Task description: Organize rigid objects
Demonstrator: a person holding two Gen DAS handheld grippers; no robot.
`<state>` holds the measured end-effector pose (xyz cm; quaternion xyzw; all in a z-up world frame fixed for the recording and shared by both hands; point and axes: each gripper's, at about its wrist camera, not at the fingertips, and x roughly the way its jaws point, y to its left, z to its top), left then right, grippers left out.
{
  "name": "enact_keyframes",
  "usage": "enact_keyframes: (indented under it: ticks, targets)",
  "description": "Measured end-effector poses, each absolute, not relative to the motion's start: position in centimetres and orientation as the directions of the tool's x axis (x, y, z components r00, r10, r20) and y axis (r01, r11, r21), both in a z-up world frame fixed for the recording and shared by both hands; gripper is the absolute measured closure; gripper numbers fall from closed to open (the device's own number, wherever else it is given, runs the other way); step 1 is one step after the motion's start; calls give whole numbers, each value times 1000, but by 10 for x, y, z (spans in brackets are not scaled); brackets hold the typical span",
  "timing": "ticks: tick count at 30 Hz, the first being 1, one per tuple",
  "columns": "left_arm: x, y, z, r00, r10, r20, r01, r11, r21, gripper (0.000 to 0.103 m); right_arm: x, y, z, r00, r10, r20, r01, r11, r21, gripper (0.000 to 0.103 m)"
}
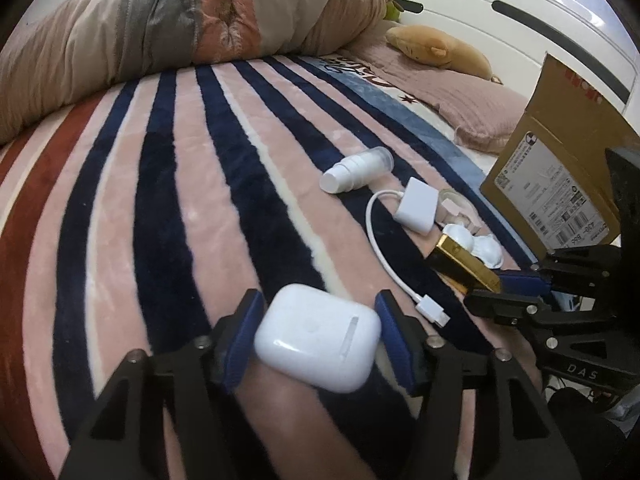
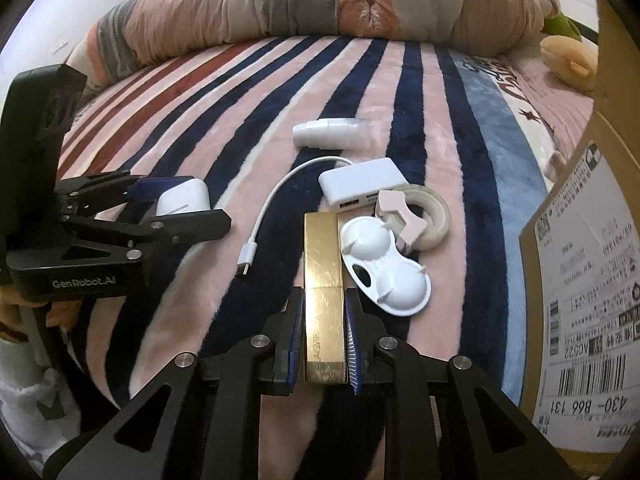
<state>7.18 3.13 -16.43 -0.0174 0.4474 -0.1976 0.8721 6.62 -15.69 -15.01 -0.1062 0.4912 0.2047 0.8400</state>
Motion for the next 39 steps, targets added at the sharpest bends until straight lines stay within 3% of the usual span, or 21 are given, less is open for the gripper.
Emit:
enact_keyframes:
  ticks: [5,22,35,38,39]
  targets:
    - [63,34,-161,532,-348,-772,325,926,-194,49,59,-153,-141,459,218,-861,-463,886,-22,90]
    - [29,49,-111,606,-296,-738,270,950,-160,49,34,-143,-87,492,345,-800,-553,833,19,90]
    - [31,52,-156,531,-252,-809,222,963,-154,49,38,-161,-141,376,288,-881,-550,834,38,88]
    - [27,53,-156,536,-256,-804,237,960,-147,49,39,-163,-140,369,296,-881,-539,840,57,83]
    - [25,52,-156,536,-253,-806,242,960,-140,49,41,-162,-139,372,291,-881,-537,842,52,73]
